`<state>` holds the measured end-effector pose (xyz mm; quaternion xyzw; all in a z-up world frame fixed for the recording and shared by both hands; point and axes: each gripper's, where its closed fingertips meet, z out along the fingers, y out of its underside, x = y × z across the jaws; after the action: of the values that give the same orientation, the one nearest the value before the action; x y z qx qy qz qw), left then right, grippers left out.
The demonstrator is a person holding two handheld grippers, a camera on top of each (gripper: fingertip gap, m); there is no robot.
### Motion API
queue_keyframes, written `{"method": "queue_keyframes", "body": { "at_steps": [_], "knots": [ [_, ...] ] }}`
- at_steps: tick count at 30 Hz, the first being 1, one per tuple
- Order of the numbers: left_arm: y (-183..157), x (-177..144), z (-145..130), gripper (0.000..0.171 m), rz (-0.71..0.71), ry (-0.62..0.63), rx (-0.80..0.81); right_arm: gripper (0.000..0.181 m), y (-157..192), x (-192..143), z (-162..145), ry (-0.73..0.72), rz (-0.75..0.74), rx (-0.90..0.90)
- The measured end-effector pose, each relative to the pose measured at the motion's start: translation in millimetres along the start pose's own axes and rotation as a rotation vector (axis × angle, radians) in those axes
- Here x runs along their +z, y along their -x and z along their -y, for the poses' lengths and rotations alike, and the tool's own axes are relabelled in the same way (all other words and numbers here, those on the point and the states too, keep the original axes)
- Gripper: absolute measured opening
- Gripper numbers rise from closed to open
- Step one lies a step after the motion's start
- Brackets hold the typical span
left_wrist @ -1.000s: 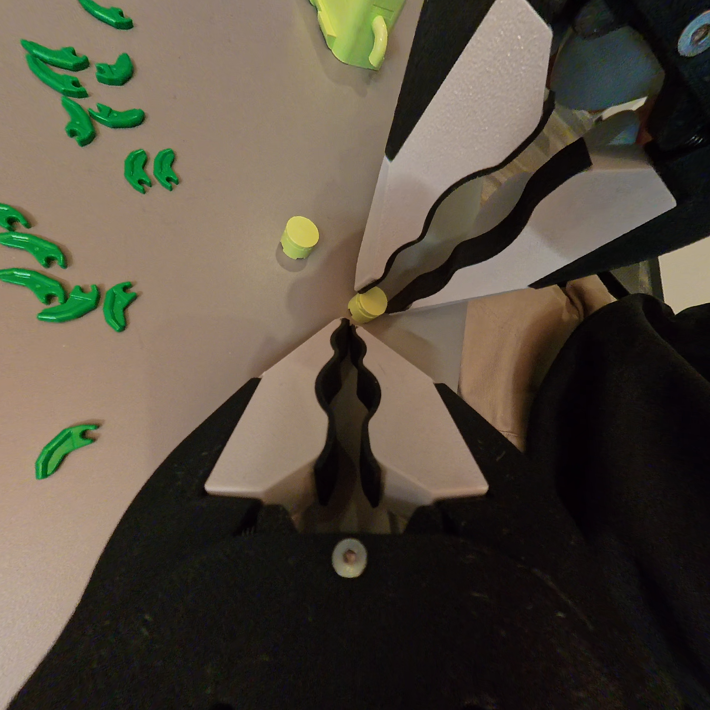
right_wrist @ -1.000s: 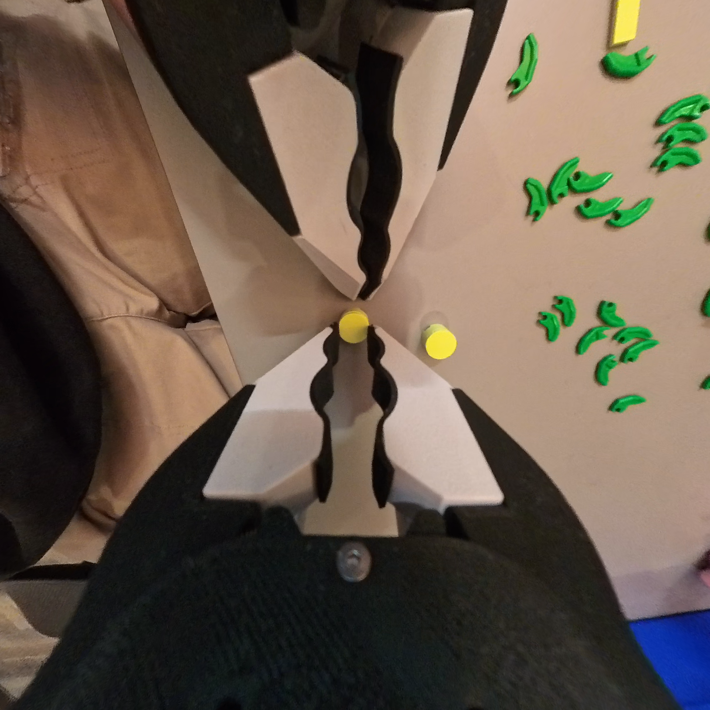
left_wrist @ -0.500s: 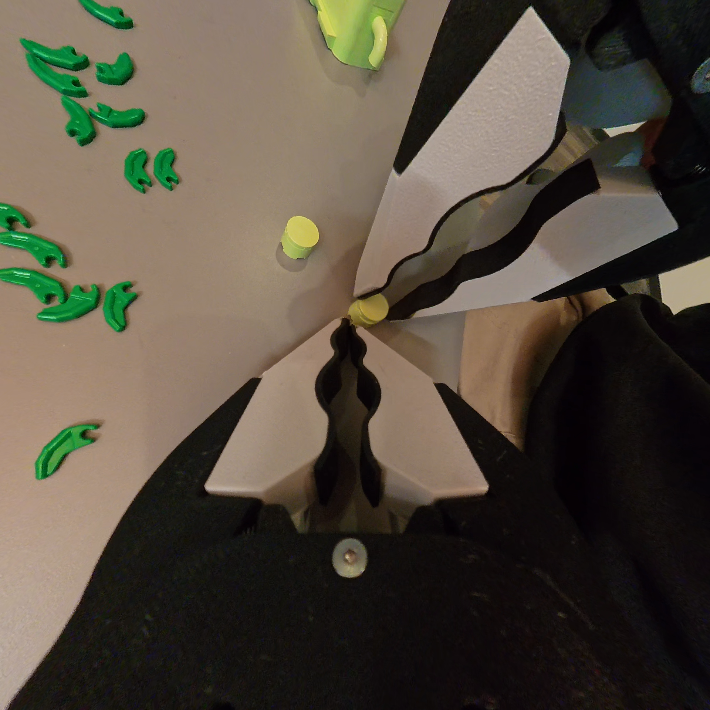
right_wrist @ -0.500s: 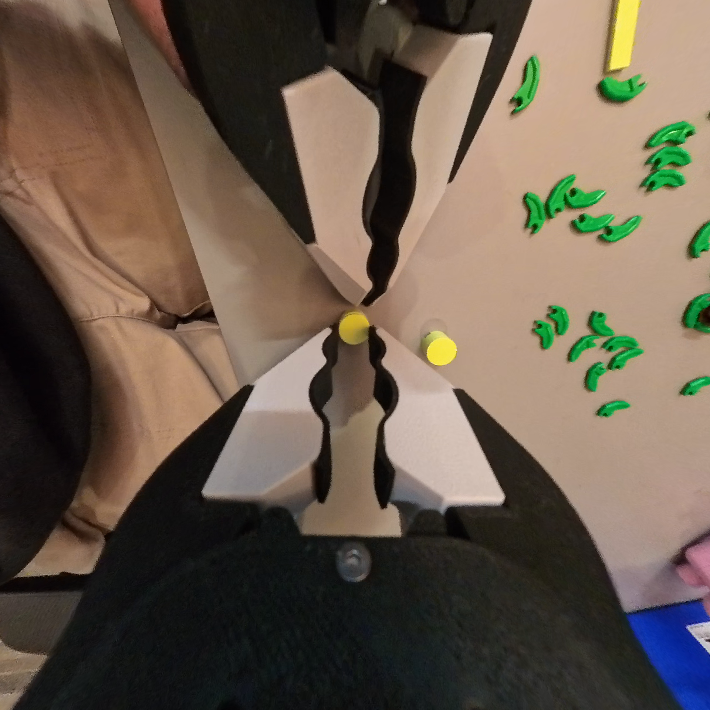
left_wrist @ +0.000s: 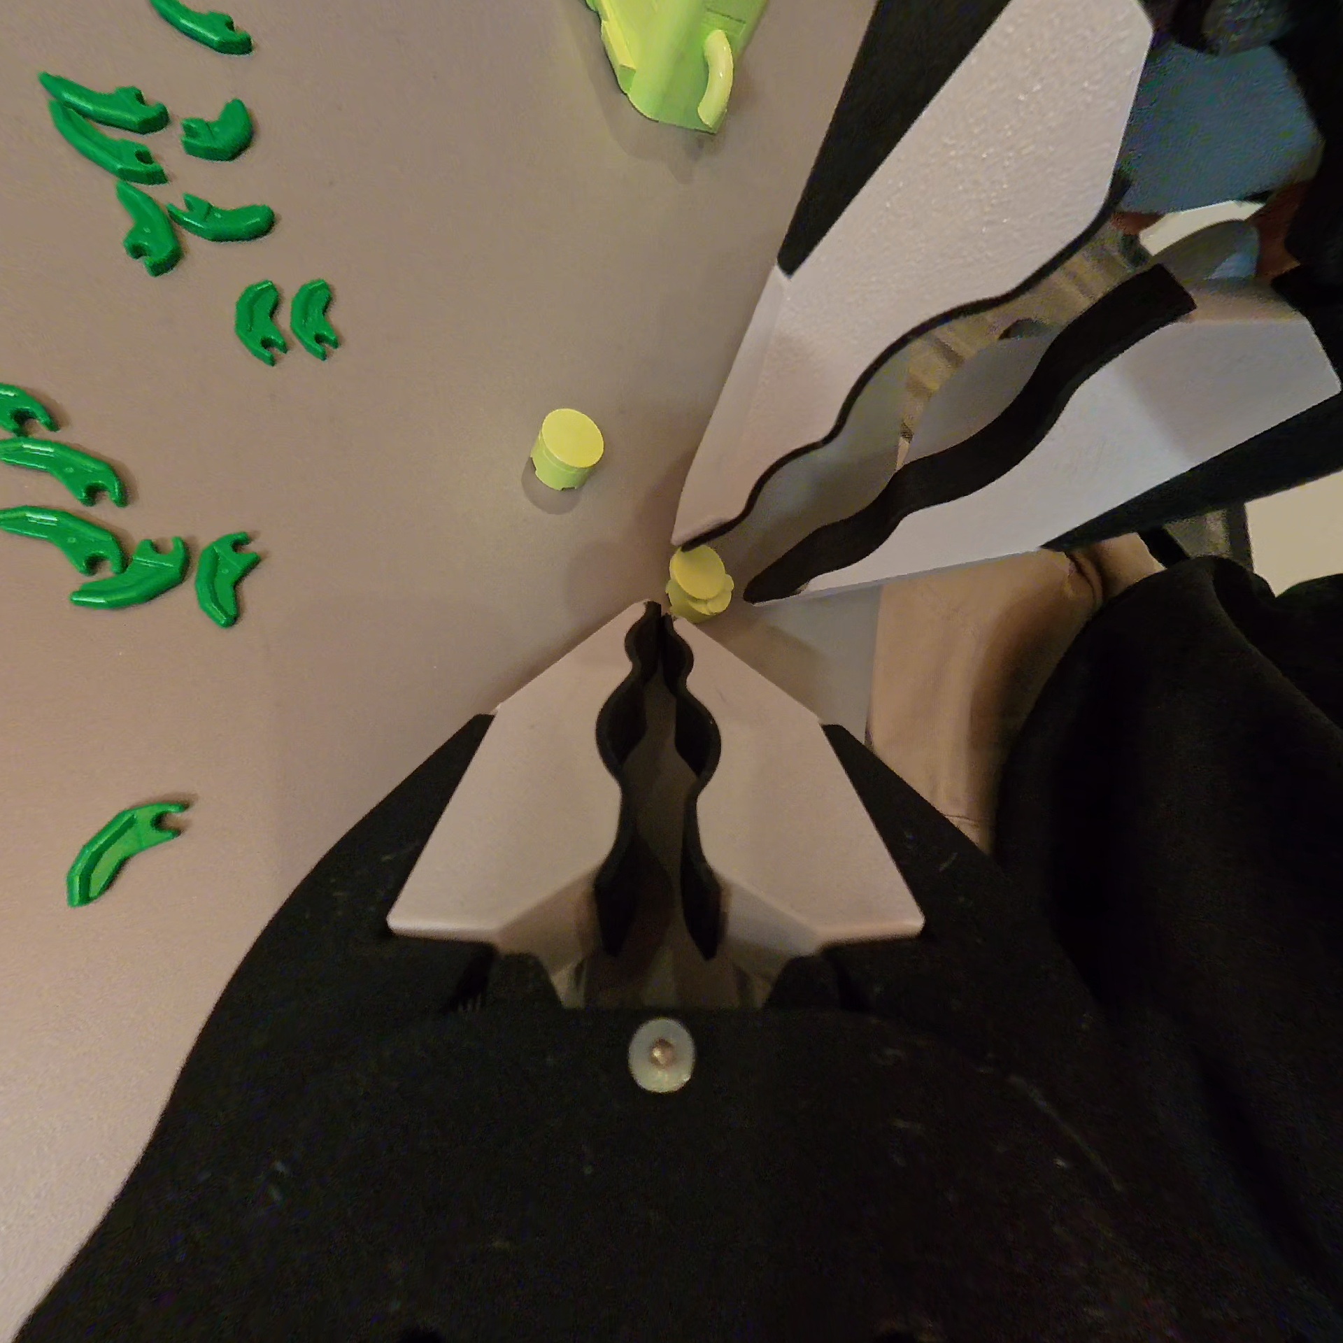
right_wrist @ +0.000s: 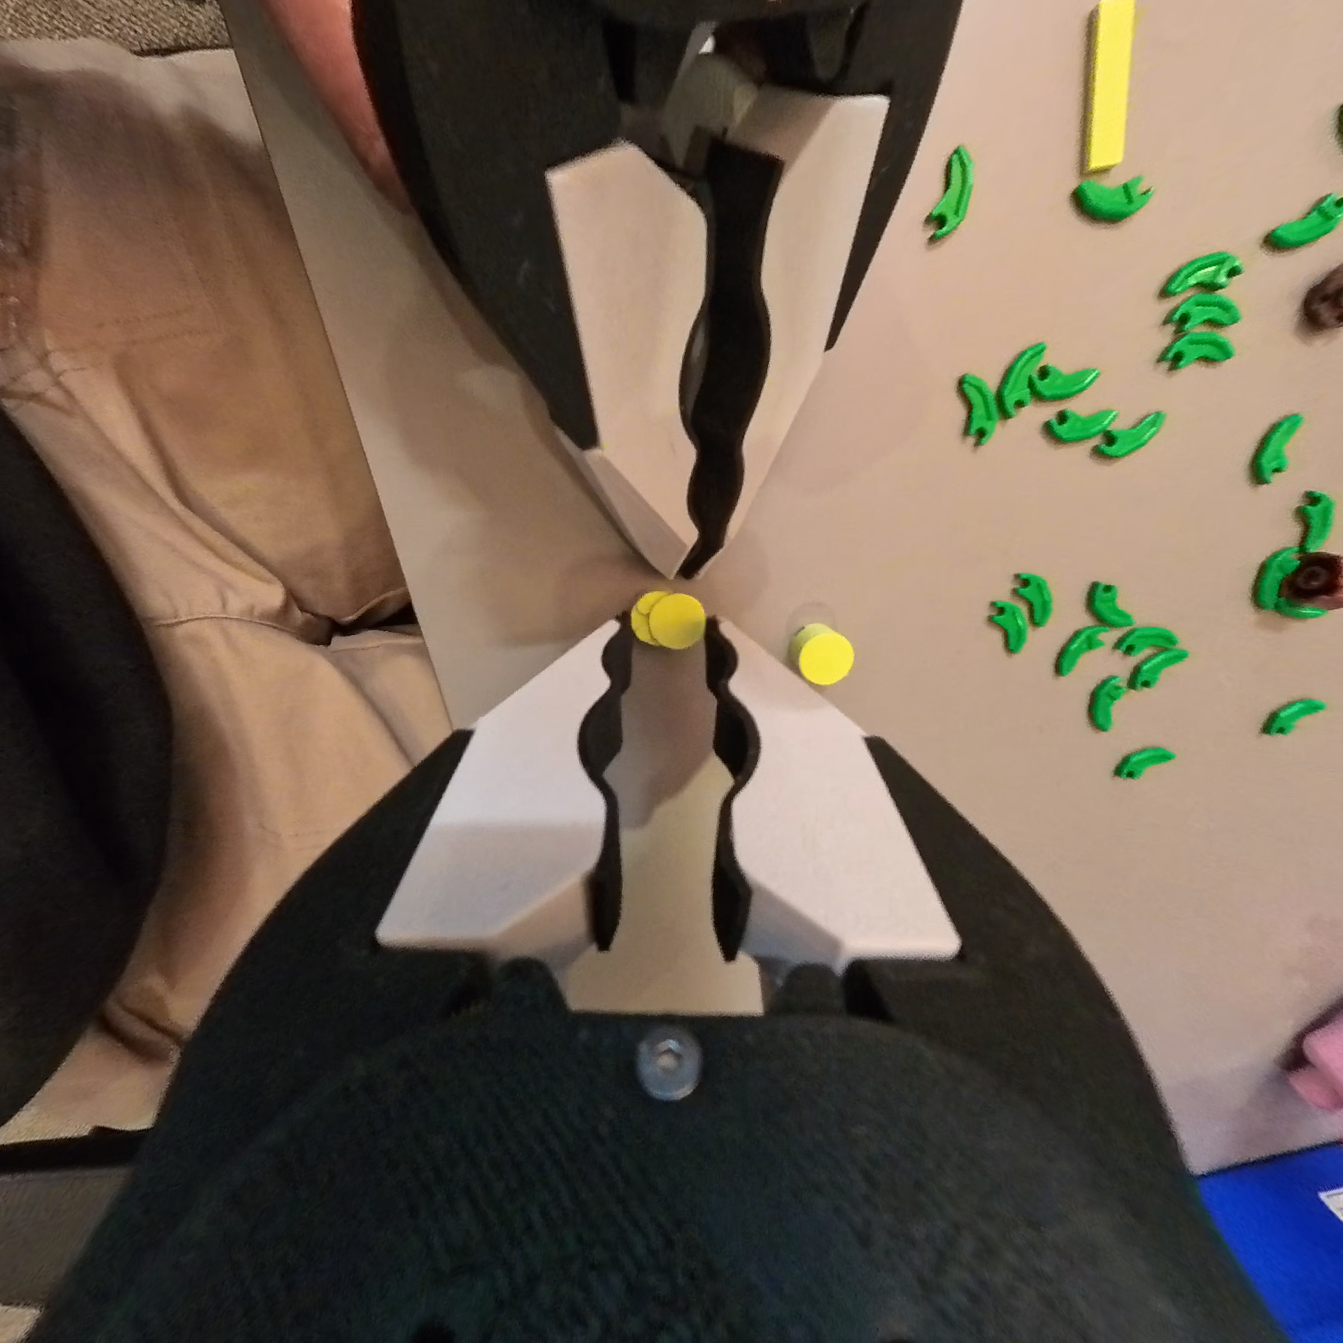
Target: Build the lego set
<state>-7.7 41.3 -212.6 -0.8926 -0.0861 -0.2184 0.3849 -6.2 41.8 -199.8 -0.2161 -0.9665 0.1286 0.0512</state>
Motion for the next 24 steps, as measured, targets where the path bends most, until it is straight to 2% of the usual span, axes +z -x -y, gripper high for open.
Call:
{"method": "queue_keyframes", "body": {
  "at_steps": [10, 16, 24],
  "knots": [
    [0, 0, 0, 0.0, 0.001, 0.0, 0.001, 0.026, -3, 0, 2, -0.07, 0.196, 0.018],
    [0, 0, 0, 0.0, -0.006, -0.001, -0.006, 0.014, -1, 6, 0, -0.045, 0.194, -0.023],
    [0, 0, 0, 0.0, -0.003, -0.001, -0.003, 0.014, -1, 0, 3, -0.02, 0.133, 0.043]
  ]
}}
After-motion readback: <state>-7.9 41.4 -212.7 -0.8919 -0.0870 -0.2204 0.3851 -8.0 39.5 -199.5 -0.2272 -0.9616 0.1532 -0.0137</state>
